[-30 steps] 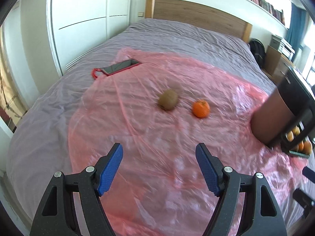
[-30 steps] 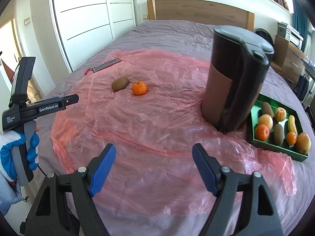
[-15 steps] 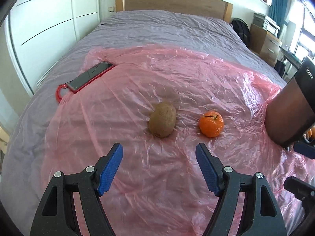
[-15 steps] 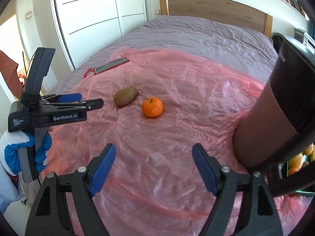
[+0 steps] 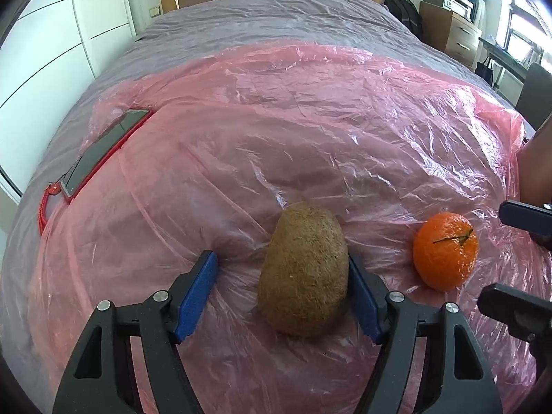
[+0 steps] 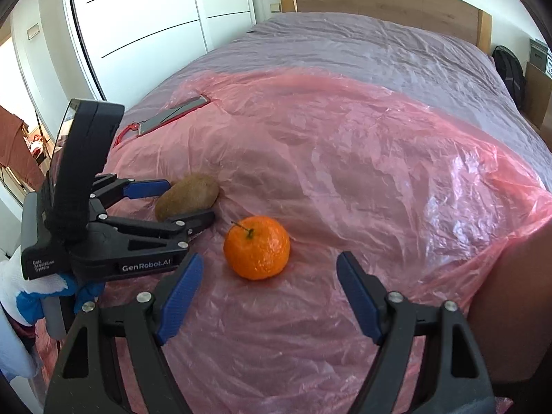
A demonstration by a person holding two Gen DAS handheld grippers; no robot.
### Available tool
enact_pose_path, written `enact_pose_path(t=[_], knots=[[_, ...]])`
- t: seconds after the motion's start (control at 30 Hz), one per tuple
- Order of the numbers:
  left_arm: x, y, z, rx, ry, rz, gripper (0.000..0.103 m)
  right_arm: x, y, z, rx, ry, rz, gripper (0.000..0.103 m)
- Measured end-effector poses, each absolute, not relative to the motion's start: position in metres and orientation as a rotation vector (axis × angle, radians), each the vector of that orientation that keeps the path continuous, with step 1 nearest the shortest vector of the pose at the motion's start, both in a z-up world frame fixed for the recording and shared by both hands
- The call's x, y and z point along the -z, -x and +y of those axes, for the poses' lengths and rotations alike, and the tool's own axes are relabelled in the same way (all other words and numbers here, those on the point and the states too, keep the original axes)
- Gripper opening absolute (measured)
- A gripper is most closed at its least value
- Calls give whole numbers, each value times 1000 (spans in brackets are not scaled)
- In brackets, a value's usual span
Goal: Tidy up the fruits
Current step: 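Grasp the brown kiwi with the left tool while the right tool grasps the tangerine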
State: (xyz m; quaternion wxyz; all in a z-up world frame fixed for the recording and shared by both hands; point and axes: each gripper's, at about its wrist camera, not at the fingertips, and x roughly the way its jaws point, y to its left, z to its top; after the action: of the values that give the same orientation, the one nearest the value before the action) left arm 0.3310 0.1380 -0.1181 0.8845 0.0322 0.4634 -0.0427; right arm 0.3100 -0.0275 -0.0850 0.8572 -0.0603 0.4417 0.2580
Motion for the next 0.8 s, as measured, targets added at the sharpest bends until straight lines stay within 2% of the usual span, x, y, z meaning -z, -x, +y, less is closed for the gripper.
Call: enact_pose_path(t=[0.17,0.33,0.47,0.5,0.57,0.67,0.8], knots=[[121,-331,139,135,-69,942,58,96,-328,-15,-549,95,960,103],[122,-331,135,150,-88,936,55,108,-336,-6,-541,78,1020,103],[123,-331,132,145,-111,939,54,116,-337,-3,-538,69,1053,96],[123,-332,131,144,-115,940,54,118,-338,-3,-539,55,1061,93],[124,-332,129,145,-130,943,50,121,-343,-5,-533,41,1072,79],[124,-332,123,157,-154,948,39,121,-345,-6,-538,32,1079,78],[122,-332,124,151,-128,954,39,114,-341,-10,-544,19,1065,77]])
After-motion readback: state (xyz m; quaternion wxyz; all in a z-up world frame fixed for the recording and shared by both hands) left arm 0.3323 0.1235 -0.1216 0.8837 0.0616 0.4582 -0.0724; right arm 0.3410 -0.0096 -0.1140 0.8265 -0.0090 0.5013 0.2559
